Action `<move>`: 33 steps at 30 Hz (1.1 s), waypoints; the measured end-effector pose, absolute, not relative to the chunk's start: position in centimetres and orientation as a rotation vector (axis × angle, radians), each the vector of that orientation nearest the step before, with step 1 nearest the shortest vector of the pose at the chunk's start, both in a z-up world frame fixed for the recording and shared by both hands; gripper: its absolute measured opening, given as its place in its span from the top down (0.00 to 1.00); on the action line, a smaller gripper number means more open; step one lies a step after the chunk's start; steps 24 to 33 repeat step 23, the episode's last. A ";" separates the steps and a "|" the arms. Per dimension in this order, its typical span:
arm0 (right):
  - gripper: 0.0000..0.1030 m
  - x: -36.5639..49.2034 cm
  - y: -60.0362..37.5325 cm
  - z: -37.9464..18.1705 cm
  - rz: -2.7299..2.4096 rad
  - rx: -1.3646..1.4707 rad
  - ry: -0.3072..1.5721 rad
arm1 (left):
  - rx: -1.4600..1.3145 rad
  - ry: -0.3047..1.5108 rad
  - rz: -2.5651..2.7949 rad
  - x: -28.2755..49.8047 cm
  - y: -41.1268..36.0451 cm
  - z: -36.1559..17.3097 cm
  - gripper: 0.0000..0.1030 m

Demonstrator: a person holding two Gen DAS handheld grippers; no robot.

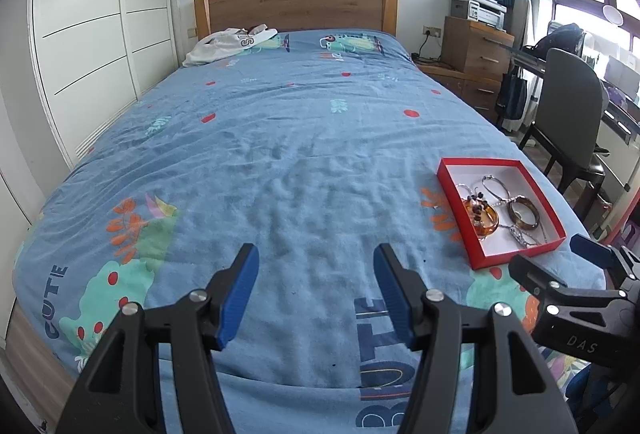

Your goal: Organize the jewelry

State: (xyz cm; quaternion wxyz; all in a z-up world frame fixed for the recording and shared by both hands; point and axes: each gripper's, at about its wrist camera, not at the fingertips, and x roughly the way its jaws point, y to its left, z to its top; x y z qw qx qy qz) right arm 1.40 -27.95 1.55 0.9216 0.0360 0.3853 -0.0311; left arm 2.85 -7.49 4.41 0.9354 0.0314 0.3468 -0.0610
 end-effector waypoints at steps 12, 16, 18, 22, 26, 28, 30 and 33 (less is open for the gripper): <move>0.01 1.6 -27.7 0.8 -0.062 0.065 0.813 | 0.064 0.726 -0.137 3.3 -7.6 3.6 0.44; 0.01 1.5 -27.5 0.8 -0.059 0.060 0.815 | 0.064 0.726 -0.136 3.2 -7.6 3.6 0.44; 0.01 1.4 -27.3 0.9 -0.056 0.057 0.814 | 0.063 0.726 -0.136 3.1 -7.6 3.5 0.44; 0.01 1.0 -26.9 1.3 -0.052 0.049 0.808 | 0.065 0.728 -0.136 3.0 -7.3 3.3 0.44; 0.01 0.9 -26.8 1.4 -0.052 0.049 0.806 | 0.065 0.729 -0.137 2.9 -7.2 3.3 0.44; 0.01 0.9 -26.8 1.4 -0.052 0.049 0.806 | 0.065 0.729 -0.137 2.9 -7.2 3.3 0.44; 0.01 0.9 -26.8 1.4 -0.052 0.049 0.806 | 0.065 0.729 -0.137 2.9 -7.2 3.3 0.44; 0.01 0.9 -26.8 1.4 -0.052 0.049 0.806 | 0.065 0.729 -0.137 2.9 -7.2 3.3 0.44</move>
